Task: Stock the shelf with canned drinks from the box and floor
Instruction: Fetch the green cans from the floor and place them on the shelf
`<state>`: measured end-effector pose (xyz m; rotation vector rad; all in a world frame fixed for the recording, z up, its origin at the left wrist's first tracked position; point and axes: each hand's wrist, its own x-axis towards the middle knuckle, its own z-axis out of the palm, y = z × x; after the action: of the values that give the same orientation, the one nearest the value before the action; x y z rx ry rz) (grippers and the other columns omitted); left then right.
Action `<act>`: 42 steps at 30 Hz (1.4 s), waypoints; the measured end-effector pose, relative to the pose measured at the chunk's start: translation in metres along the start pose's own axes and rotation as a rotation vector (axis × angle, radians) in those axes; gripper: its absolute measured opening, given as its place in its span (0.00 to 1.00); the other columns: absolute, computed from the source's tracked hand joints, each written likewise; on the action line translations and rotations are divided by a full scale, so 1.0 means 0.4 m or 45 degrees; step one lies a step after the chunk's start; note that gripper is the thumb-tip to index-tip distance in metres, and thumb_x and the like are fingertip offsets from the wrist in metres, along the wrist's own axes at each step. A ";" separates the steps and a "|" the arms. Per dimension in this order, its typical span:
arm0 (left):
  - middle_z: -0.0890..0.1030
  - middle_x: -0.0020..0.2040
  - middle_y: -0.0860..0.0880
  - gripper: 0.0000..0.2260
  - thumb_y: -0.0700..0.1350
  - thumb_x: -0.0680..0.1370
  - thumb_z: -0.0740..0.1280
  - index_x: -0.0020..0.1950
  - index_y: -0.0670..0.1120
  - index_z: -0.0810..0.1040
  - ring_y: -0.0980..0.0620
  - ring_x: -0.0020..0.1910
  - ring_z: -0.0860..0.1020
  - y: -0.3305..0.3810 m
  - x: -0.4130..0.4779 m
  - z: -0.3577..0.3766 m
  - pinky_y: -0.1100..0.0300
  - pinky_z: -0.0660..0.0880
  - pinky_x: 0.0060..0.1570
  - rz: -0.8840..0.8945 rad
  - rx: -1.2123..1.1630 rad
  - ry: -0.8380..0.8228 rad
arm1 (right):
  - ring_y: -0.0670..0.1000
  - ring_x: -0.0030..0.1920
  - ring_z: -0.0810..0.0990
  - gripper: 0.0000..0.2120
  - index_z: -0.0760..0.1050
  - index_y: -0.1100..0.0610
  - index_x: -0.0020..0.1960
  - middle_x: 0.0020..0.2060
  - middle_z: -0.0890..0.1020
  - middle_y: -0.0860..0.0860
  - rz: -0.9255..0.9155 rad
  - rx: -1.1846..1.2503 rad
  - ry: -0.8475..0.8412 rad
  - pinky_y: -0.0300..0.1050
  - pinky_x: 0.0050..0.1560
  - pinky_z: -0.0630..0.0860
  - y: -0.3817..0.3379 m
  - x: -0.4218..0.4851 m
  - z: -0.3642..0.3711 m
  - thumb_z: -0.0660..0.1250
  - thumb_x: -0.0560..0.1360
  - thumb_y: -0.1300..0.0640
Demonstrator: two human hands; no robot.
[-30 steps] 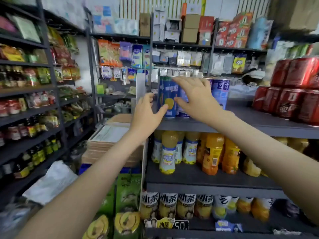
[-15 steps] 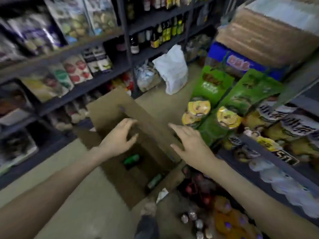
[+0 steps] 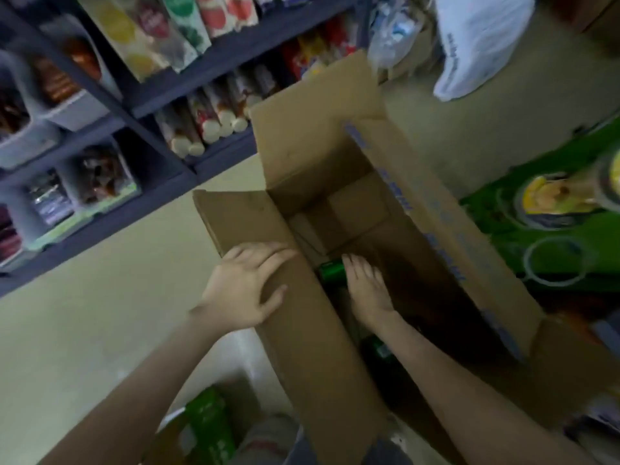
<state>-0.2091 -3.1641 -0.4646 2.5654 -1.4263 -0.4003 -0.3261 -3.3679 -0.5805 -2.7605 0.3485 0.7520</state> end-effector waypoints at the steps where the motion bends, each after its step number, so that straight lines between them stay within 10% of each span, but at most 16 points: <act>1: 0.77 0.63 0.46 0.24 0.56 0.75 0.59 0.67 0.46 0.72 0.46 0.60 0.74 -0.020 -0.020 0.025 0.54 0.66 0.62 -0.015 0.001 -0.009 | 0.55 0.76 0.46 0.44 0.37 0.59 0.77 0.77 0.48 0.55 0.003 -0.121 -0.044 0.50 0.74 0.47 0.001 0.038 0.041 0.65 0.74 0.65; 7: 0.71 0.69 0.45 0.28 0.57 0.77 0.60 0.74 0.45 0.64 0.47 0.67 0.68 -0.095 -0.094 0.174 0.52 0.61 0.69 -0.176 -0.183 -0.072 | 0.60 0.75 0.51 0.38 0.38 0.62 0.76 0.75 0.55 0.59 -0.116 -0.560 -0.094 0.59 0.73 0.45 0.008 0.185 0.184 0.59 0.78 0.54; 13: 0.79 0.39 0.44 0.13 0.50 0.75 0.64 0.51 0.42 0.80 0.43 0.38 0.77 0.027 0.074 0.172 0.56 0.72 0.38 -0.393 0.191 0.348 | 0.59 0.71 0.61 0.35 0.47 0.63 0.76 0.70 0.63 0.59 -0.061 -0.453 -0.137 0.61 0.70 0.58 0.013 0.211 0.159 0.63 0.76 0.61; 22: 0.72 0.69 0.41 0.43 0.56 0.63 0.77 0.72 0.39 0.66 0.44 0.69 0.69 0.107 0.121 0.185 0.46 0.58 0.71 -0.136 0.130 0.089 | 0.61 0.56 0.76 0.37 0.70 0.64 0.64 0.56 0.77 0.60 -0.248 0.065 0.551 0.57 0.56 0.72 0.017 0.011 -0.058 0.78 0.58 0.58; 30: 0.79 0.46 0.40 0.31 0.50 0.60 0.79 0.57 0.36 0.76 0.40 0.44 0.79 0.129 0.121 0.154 0.51 0.77 0.47 -0.262 -0.044 0.276 | 0.55 0.70 0.65 0.37 0.58 0.62 0.72 0.67 0.71 0.59 -0.446 0.152 0.751 0.58 0.71 0.59 0.040 -0.076 -0.099 0.72 0.68 0.60; 36: 0.77 0.45 0.41 0.31 0.53 0.63 0.78 0.58 0.36 0.75 0.43 0.44 0.77 0.105 0.067 0.123 0.55 0.73 0.44 -0.628 -0.264 0.468 | 0.55 0.76 0.41 0.62 0.21 0.49 0.71 0.76 0.38 0.51 -0.048 -0.088 -0.123 0.61 0.72 0.47 0.101 -0.086 0.017 0.75 0.68 0.55; 42: 0.76 0.50 0.43 0.33 0.53 0.63 0.79 0.61 0.38 0.73 0.53 0.49 0.72 0.082 0.051 0.121 0.70 0.64 0.47 -0.741 -0.516 0.500 | 0.57 0.76 0.40 0.51 0.32 0.50 0.76 0.77 0.42 0.54 -0.097 -0.638 -0.808 0.67 0.71 0.47 0.168 -0.078 0.151 0.70 0.72 0.57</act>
<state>-0.2408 -3.1998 -0.5042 2.4787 -0.4049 -0.2089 -0.3998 -3.4072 -0.6268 -2.7182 -0.0917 1.8223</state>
